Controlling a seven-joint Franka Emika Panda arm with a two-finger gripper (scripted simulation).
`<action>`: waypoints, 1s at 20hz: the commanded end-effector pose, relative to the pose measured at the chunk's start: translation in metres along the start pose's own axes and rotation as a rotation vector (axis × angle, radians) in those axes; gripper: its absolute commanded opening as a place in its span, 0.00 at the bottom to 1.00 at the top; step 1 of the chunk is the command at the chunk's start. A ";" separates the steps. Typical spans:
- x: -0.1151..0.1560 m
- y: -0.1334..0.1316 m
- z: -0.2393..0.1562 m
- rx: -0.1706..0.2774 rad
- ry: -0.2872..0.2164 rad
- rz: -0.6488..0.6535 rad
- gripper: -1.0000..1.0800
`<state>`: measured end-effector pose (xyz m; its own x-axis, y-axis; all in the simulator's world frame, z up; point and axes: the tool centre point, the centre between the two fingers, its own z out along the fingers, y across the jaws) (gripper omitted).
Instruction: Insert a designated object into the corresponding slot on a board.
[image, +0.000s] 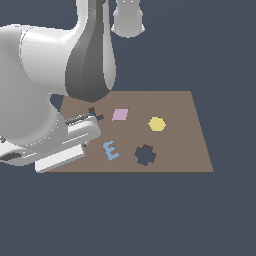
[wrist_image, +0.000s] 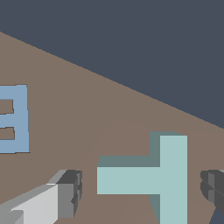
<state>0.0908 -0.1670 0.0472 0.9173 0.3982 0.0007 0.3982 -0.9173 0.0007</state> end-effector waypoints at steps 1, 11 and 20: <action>0.000 0.000 0.007 0.001 -0.001 -0.001 0.96; 0.000 0.000 0.017 0.001 -0.001 -0.002 0.00; 0.001 0.000 0.013 0.000 0.000 -0.002 0.00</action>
<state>0.0909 -0.1665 0.0320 0.9165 0.4001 -0.0004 0.4001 -0.9165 -0.0004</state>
